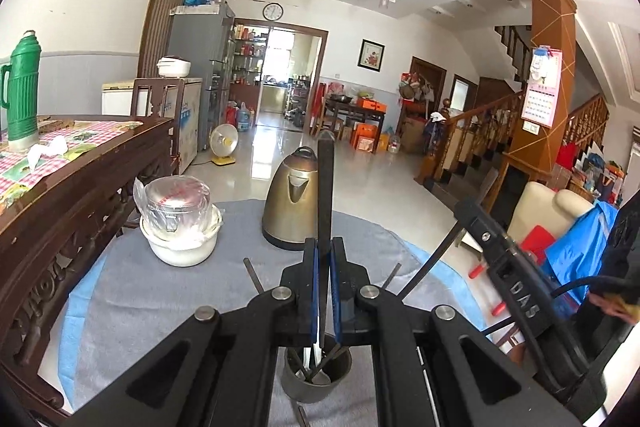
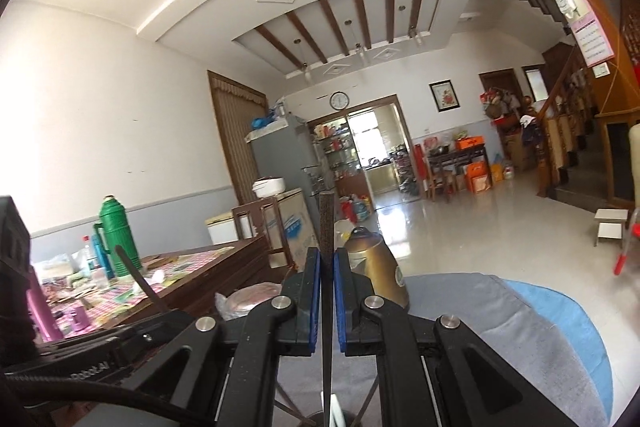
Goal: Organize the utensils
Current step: 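Raise both held chopsticks over the dark grey cup and lower them in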
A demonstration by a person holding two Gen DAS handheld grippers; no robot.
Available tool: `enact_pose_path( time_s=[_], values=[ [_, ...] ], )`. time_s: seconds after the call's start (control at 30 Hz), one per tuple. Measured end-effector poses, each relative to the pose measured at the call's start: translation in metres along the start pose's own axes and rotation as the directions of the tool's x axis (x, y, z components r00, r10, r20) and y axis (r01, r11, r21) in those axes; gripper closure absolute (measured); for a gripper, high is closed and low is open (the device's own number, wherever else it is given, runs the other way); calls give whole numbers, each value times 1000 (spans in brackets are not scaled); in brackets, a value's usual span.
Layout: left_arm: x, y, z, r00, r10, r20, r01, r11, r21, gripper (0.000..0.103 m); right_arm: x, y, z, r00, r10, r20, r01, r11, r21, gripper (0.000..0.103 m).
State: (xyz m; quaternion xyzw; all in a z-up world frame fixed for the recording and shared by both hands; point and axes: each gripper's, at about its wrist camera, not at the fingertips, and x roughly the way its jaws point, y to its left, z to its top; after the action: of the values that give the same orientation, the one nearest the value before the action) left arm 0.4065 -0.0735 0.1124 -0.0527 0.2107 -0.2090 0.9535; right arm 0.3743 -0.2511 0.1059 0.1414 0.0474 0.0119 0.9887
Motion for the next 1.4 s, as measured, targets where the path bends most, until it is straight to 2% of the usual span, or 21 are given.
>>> enact_pose_path(
  time_s=[0.27,0.5,0.93,1.4],
  values=[
    [19,-1,-17,999,25,-33,-25,1000,1,97,19,-8,-21,997,-45,-62,45,999,-3,96],
    [22,-7,-25,998,43,-41,-42,999,22,97,18,-11,-26,995,-39,-89,38,999,-9,96],
    [32,-3,-42,991,63,-115,-61,998,19,97,16,-15,-38,989,-31,-147,32,999,6,96],
    [39,-1,-53,984,84,-156,-80,996,32,97,22,-16,-54,978,-17,-210,21,1000,19,96]
  ],
)
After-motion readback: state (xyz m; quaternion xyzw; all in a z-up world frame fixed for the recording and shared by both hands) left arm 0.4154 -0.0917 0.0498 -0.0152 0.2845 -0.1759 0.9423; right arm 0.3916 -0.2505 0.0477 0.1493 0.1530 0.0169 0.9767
